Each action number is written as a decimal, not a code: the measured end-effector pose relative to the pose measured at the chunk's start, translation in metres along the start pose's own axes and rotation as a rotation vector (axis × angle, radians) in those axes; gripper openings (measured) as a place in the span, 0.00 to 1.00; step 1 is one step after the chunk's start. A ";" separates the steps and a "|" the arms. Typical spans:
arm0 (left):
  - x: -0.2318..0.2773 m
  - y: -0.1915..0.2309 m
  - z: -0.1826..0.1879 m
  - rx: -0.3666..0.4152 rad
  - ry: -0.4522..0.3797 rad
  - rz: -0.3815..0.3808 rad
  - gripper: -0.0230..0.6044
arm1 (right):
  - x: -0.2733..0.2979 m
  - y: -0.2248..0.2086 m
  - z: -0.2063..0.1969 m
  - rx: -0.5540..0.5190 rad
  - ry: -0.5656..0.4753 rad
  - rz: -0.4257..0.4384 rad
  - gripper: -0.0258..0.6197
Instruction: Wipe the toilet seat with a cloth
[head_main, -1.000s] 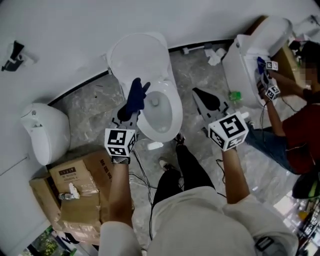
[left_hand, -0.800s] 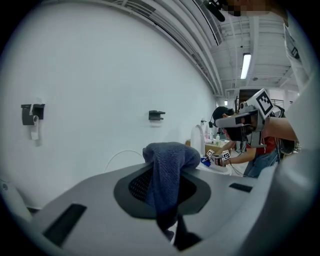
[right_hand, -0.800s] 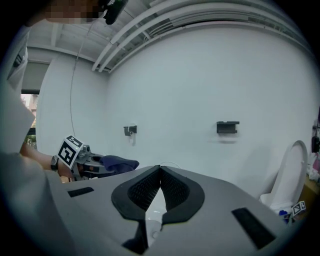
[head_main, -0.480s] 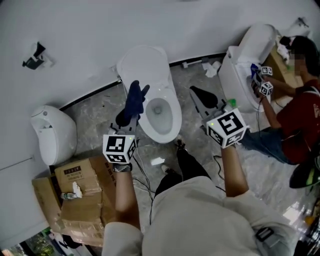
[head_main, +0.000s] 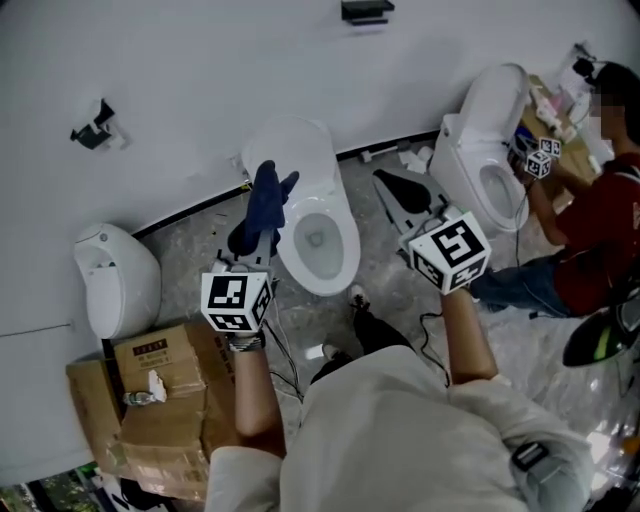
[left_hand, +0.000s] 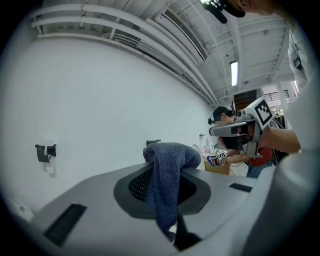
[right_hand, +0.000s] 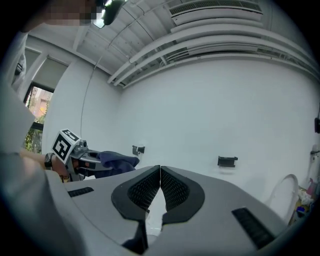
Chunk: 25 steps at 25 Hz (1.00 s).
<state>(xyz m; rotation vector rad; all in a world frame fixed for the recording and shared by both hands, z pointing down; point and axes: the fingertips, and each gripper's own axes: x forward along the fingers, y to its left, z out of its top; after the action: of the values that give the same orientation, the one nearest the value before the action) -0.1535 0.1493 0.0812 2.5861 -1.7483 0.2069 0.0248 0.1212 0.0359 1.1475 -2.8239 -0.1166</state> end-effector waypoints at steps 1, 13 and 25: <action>-0.007 -0.003 0.007 -0.002 -0.014 0.001 0.10 | -0.005 0.004 0.006 -0.008 -0.006 0.003 0.09; -0.073 -0.021 0.082 0.116 -0.147 0.047 0.10 | -0.049 0.037 0.076 -0.107 -0.133 0.008 0.08; -0.095 -0.022 0.093 0.135 -0.192 0.051 0.10 | -0.046 0.055 0.081 -0.137 -0.131 0.015 0.08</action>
<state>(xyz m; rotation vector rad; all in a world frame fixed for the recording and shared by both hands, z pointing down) -0.1584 0.2369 -0.0210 2.7395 -1.9272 0.0810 0.0099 0.1958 -0.0408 1.1278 -2.8820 -0.3916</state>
